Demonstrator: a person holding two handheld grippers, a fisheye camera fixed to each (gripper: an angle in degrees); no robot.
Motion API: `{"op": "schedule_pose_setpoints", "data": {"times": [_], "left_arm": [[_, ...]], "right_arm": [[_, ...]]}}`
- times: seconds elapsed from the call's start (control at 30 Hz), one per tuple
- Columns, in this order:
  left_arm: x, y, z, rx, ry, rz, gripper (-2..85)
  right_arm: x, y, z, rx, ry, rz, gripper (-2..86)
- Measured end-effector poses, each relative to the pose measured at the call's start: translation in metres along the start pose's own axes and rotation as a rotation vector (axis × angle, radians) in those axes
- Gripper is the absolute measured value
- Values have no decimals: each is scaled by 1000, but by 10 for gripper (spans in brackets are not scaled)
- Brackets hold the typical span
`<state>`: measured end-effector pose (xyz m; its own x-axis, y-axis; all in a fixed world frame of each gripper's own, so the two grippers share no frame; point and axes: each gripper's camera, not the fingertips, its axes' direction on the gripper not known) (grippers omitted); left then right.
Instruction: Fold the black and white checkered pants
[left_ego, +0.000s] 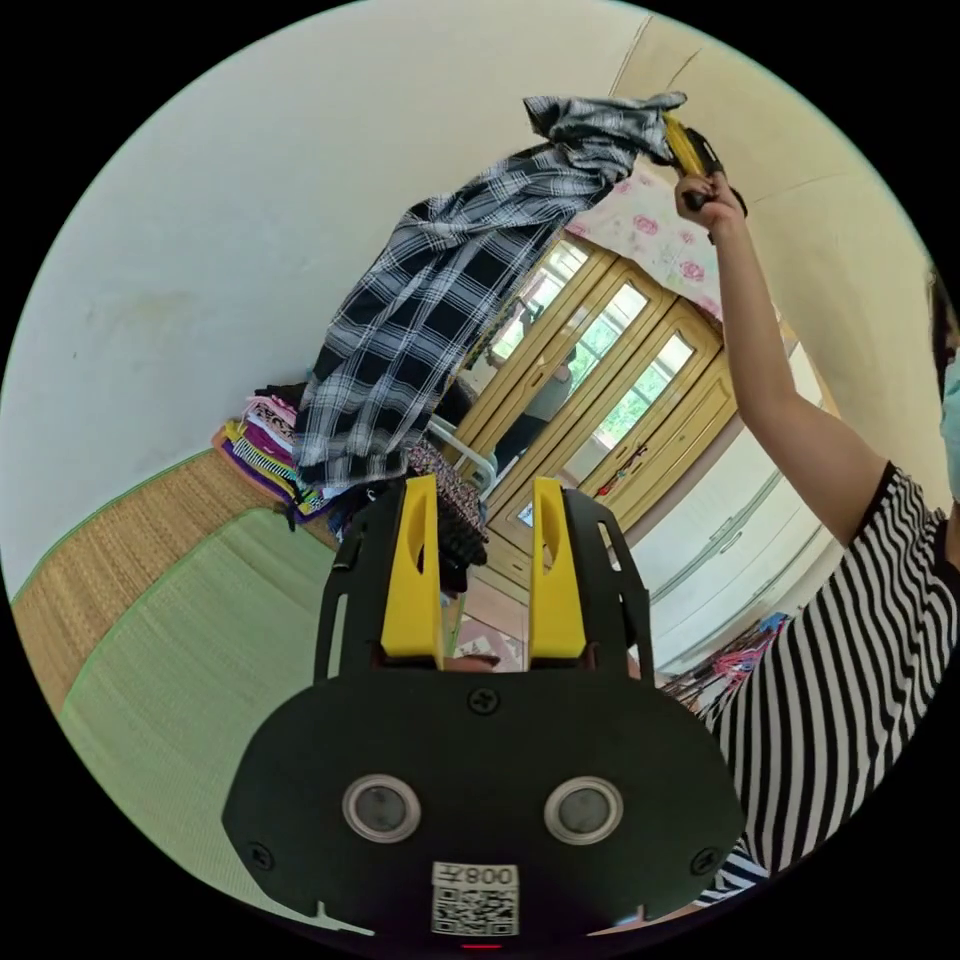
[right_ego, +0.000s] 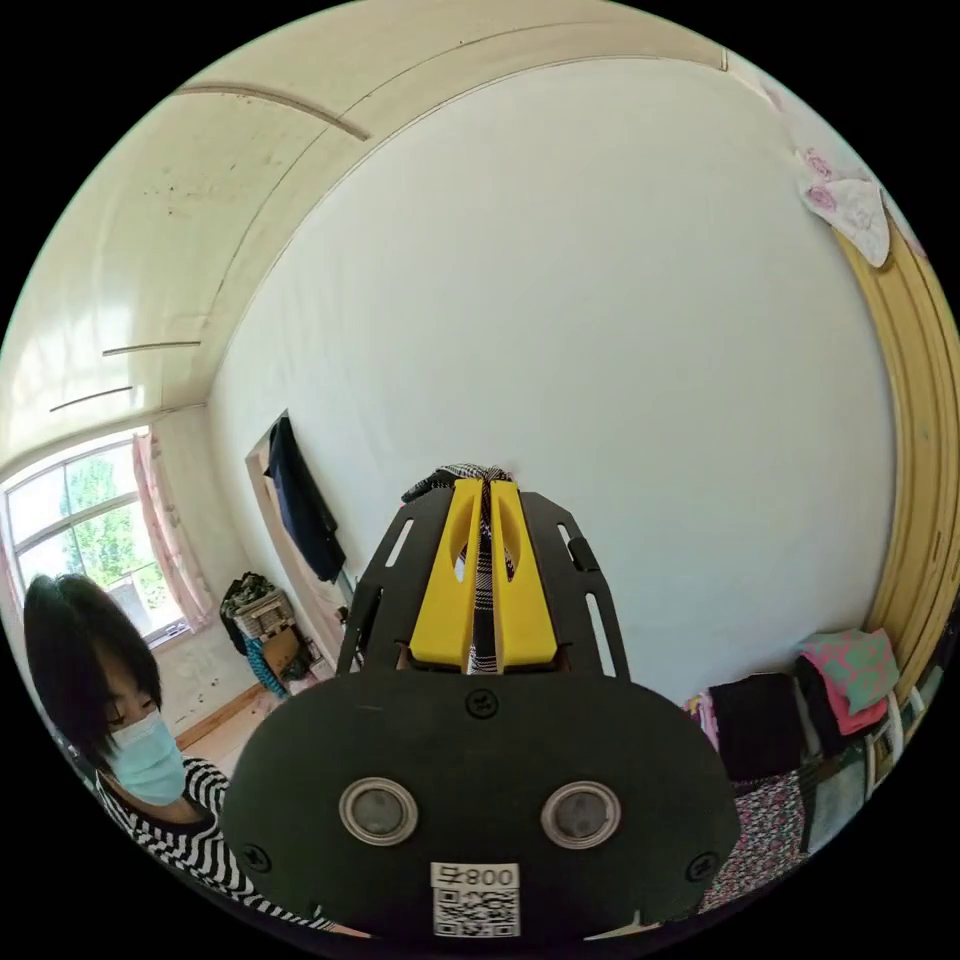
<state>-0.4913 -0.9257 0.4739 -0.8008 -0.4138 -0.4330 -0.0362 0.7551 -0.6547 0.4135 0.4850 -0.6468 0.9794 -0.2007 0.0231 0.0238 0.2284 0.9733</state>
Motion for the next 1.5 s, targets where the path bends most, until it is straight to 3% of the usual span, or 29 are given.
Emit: {"op": "schedule_pose_setpoints", "data": {"times": [0.37, 0.77, 0.93, 1.1, 1.37, 1.5], "left_arm": [[-15, 165, -108, -120, -370, -311, 142], [3, 275, -135, -129, -487, -418, 108], [6, 303, -128, -113, -456, -391, 31], [27, 344, -152, -96, -473, -382, 13], [91, 419, -286, 128, -607, -459, 6], [123, 435, -344, 231, -717, -449, 5]], "right_arm": [[-35, 148, 123, -212, -493, 155, 8], [-61, 210, 206, -334, -798, 85, 8], [-66, 234, 213, -336, -806, 34, 8], [-45, 250, 199, -294, -702, 36, 8], [12, 266, 159, -234, -450, 155, 7], [22, 279, 149, -235, -428, 192, 6]]}}
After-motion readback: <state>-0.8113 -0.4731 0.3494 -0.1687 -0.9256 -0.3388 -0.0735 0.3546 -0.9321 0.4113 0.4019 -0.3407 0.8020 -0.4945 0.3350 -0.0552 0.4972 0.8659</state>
